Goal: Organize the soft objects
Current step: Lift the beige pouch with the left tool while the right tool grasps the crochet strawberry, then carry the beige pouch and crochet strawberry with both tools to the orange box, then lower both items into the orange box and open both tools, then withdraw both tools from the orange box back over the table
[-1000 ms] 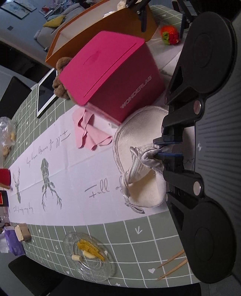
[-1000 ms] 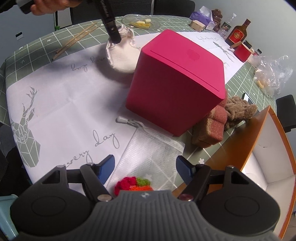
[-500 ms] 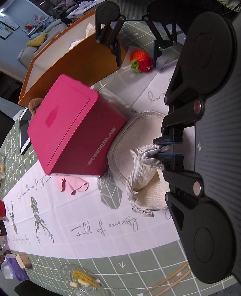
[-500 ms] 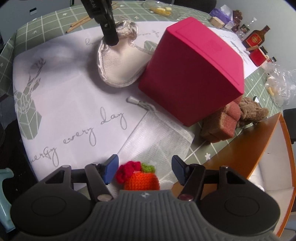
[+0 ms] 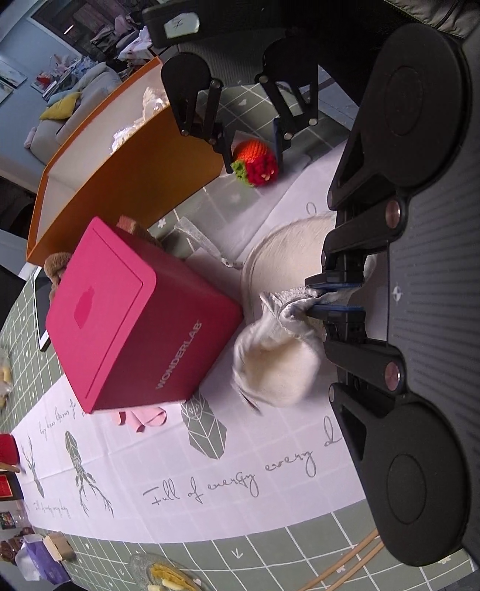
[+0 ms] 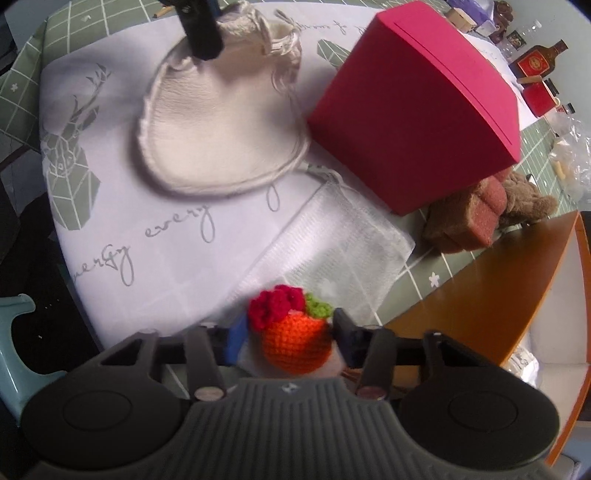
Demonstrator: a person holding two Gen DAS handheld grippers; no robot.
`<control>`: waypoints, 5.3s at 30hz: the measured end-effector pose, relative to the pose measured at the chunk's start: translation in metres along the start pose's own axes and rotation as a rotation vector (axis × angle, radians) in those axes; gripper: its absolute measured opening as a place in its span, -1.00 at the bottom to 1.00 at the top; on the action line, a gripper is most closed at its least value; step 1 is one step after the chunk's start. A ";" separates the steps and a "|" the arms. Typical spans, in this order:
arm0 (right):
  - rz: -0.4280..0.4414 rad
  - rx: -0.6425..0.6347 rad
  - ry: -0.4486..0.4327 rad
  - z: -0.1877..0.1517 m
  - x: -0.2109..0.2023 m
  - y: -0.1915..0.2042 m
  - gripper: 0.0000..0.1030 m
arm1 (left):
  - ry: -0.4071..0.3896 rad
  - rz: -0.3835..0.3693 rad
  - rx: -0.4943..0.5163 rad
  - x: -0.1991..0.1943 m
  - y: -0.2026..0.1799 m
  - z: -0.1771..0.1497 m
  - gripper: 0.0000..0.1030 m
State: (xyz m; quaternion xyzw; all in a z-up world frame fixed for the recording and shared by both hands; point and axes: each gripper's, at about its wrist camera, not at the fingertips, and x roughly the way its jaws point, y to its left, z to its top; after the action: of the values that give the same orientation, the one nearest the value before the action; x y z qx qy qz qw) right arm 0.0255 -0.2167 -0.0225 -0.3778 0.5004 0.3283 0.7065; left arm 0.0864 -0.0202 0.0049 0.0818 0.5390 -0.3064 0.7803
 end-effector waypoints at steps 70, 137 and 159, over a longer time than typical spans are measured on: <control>-0.180 0.457 -0.175 -0.097 -0.042 -0.219 -0.14 | -0.169 0.077 0.316 0.065 -0.167 0.225 -0.85; -0.033 0.359 -0.360 -0.034 -0.083 -0.107 0.08 | -0.114 0.062 0.208 -0.006 -0.094 0.046 -0.15; 0.063 0.245 -0.164 -0.009 -0.042 0.009 0.32 | -0.141 -0.036 0.060 0.027 -0.057 -0.035 0.03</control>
State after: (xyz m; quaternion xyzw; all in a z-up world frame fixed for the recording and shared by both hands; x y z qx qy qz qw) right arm 0.0015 -0.2237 0.0141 -0.2447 0.4888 0.3167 0.7752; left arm 0.0323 -0.0606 -0.0221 0.0738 0.4746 -0.3416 0.8079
